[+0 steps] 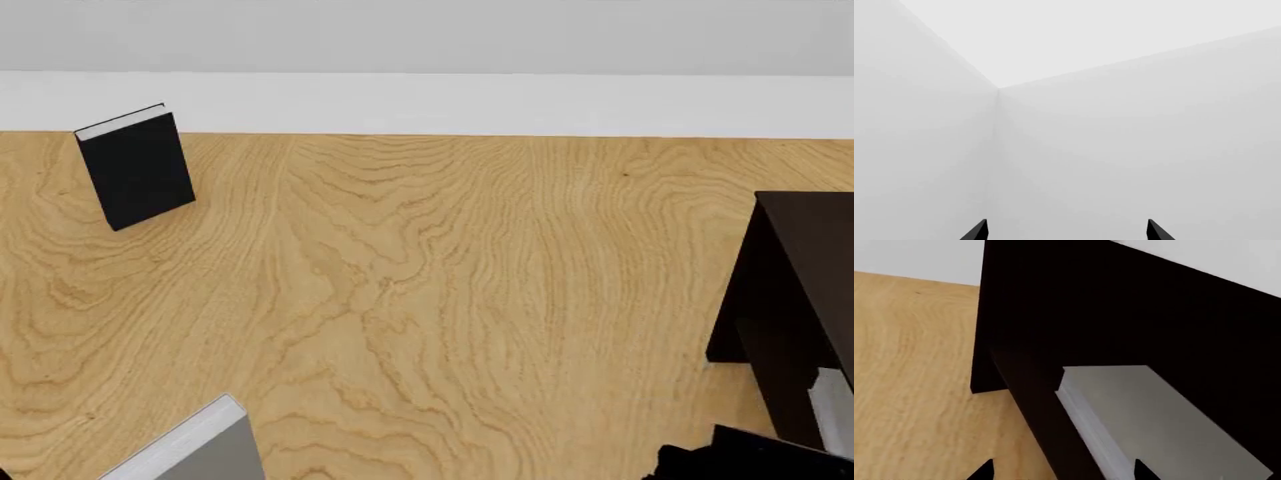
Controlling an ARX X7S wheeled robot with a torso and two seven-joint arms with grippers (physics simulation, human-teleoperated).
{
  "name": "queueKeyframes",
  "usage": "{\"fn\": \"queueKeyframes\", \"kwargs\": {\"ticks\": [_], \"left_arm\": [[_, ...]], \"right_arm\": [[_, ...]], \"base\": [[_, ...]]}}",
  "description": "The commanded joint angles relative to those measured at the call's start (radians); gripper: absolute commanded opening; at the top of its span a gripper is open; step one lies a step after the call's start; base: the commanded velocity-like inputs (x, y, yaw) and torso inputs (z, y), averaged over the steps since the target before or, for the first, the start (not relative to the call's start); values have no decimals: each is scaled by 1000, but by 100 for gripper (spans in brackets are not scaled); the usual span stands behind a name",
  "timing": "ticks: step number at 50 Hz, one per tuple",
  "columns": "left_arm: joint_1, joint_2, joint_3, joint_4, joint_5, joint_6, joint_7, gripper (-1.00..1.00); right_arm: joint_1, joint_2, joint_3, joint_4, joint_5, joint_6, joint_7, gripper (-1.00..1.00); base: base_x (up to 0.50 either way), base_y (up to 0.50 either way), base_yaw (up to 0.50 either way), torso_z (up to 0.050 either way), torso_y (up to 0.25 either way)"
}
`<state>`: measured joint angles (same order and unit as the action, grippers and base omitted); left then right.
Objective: Pick up the book on the right and place it on the cabinet shelf.
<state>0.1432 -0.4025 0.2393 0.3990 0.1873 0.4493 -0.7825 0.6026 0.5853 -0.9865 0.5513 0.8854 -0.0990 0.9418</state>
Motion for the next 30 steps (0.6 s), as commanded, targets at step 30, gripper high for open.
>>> {"fn": "queueKeyframes", "kwargs": {"ticks": [30], "left_arm": [[11, -8, -5, 7, -1, 12, -21, 100]], "right_arm": [[38, -18, -65, -189, -172, 57, -93, 100]], "base": [[-6, 4, -1, 2, 8]]}}
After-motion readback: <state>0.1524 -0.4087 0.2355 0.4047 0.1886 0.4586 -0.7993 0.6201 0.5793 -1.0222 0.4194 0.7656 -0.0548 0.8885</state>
